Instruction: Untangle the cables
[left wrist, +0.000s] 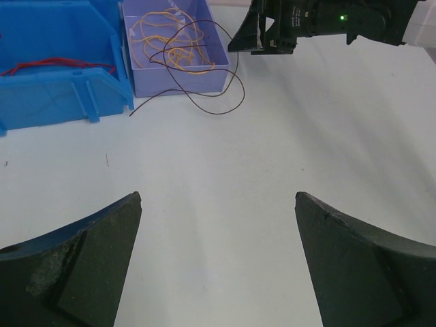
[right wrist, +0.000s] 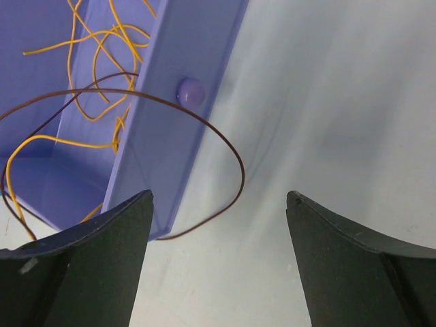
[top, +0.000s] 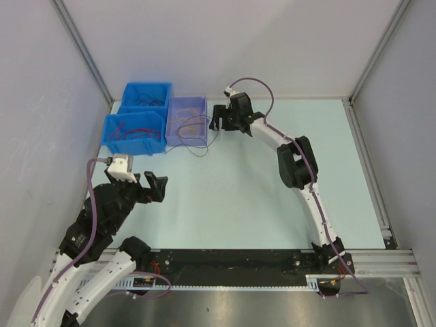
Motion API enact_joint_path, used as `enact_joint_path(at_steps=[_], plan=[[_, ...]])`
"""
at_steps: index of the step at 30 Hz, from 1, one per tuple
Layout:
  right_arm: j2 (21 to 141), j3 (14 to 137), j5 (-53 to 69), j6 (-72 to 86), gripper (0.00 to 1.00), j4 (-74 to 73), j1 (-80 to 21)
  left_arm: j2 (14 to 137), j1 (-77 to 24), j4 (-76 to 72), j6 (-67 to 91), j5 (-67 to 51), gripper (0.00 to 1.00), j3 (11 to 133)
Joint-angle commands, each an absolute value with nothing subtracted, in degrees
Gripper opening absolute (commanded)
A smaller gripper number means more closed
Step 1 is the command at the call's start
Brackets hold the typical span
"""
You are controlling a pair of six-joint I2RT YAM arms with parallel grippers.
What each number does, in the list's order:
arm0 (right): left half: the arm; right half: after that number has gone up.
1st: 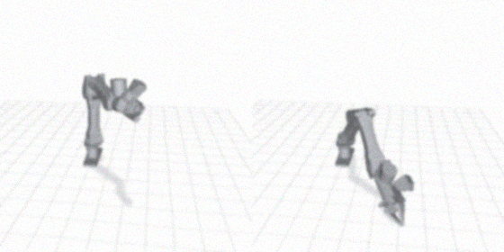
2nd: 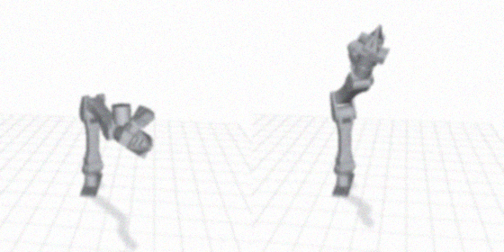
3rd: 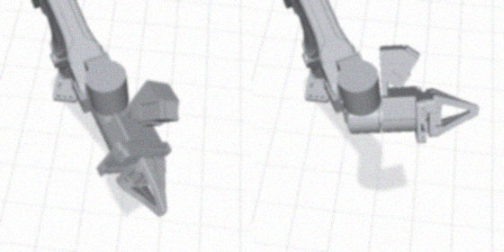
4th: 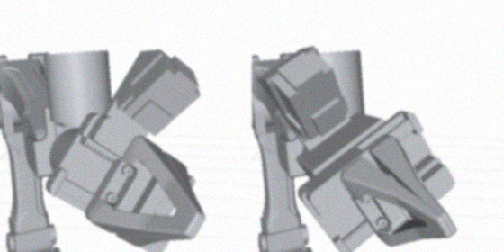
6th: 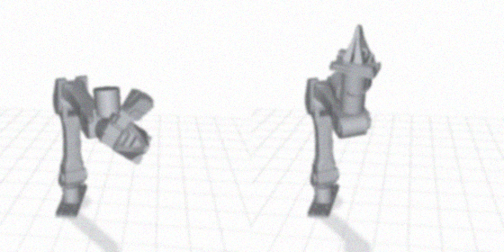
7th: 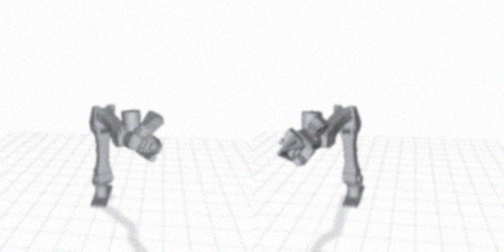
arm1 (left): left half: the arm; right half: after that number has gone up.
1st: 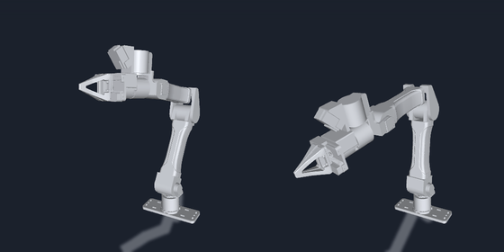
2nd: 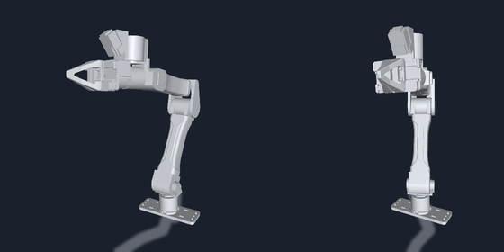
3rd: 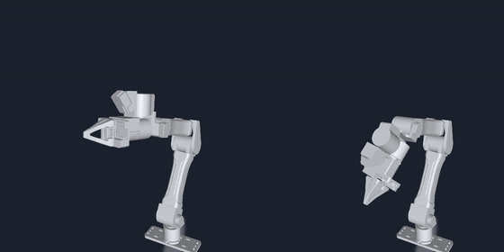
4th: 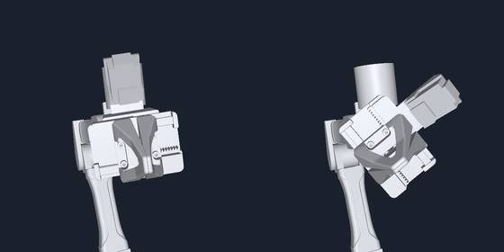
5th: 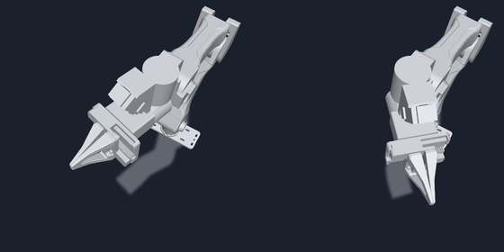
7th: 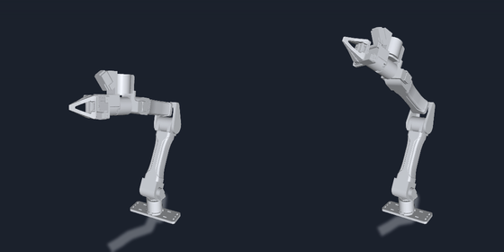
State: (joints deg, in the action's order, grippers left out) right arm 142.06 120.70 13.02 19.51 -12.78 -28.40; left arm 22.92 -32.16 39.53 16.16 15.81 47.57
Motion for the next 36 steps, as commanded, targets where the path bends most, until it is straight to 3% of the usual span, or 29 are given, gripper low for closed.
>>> enact_joint_path(at_steps=[1, 18, 22, 25, 31, 36], plan=[[144.6, 126.6, 12.3, 19.9, 0.82, -12.6, -28.7, 23.3, -31.3, 37.9, 15.5, 14.9, 1.0, 47.5], [149.7, 131.3, 11.4, 19.9, 0.6, -11.5, -29.0, 23.6, -30.9, 37.8, 15.4, 14.7, 1.0, 47.5], [150.0, 131.3, 12.1, 19.9, 0.46, -10.1, -29.2, 23.8, -30.8, 37.8, 15.3, 14.5, 1.0, 47.5], [150.4, 131.7, 12.7, 19.1, 0.28, -9.4, -29.4, 23.8, -30.7, 37.8, 15.3, 14.5, 1.0, 47.5], [148.8, 131.7, 12.2, 19.1, 0.01, -8.5, -29.6, 23.8, -30.6, 37.7, 15.2, 14.3, 1.0, 47.5], [146.6, 132.6, 10.6, 18.7, 0.0, -8.3, -30.1, 23.7, -30.5, 37.7, 15.2, 14.2, 1.0, 47.5]])
